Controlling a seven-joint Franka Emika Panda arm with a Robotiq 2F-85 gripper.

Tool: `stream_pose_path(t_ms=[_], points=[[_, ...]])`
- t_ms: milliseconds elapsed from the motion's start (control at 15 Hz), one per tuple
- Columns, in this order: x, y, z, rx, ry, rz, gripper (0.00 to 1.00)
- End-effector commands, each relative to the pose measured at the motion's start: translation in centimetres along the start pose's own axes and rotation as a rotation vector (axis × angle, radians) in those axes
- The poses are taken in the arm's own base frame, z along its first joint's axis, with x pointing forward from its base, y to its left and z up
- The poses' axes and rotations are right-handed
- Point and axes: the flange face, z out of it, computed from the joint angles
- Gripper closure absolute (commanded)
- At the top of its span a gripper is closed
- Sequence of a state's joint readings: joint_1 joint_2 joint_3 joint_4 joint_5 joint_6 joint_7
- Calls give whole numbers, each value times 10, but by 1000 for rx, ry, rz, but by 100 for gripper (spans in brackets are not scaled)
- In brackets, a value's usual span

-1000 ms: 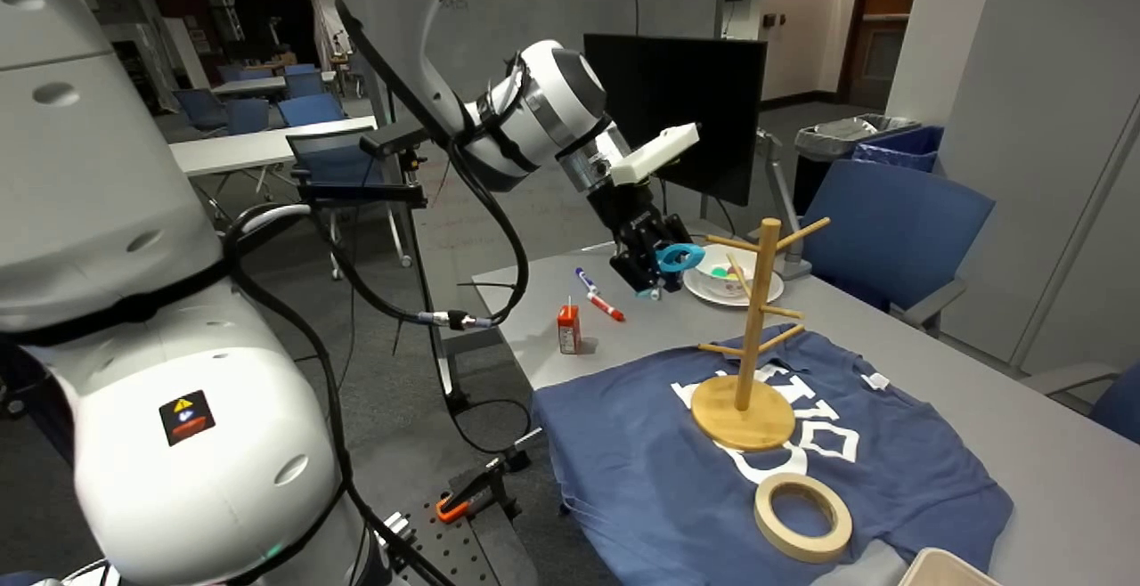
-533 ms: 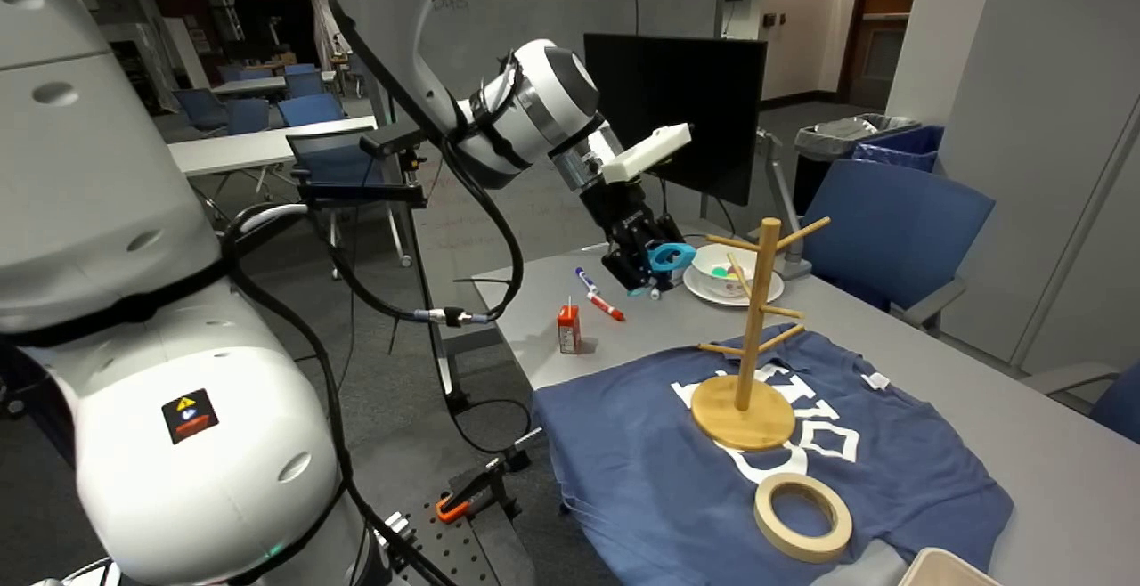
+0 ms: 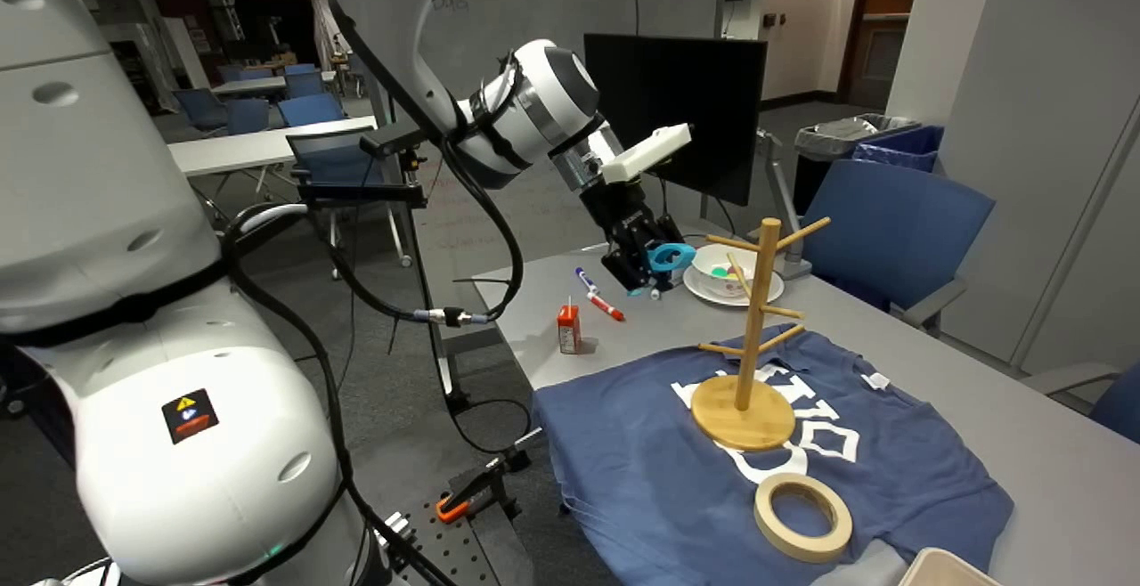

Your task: Remove the white tape from the wooden stand, place the blue clip on the wooden stand

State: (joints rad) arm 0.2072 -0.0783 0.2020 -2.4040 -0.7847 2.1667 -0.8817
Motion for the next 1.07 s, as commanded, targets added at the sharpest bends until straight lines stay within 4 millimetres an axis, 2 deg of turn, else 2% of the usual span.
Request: stream_pose_path(t_ms=[0,267,667,800,1000], points=[[0,0,0,1,0,0,99],[-10,8,-8,14,1,13,99],[-20,34,-27,18,-30,38,99],[-21,41,-28,28,-37,36,99],[-14,44,-19,51,-19,21,99]])
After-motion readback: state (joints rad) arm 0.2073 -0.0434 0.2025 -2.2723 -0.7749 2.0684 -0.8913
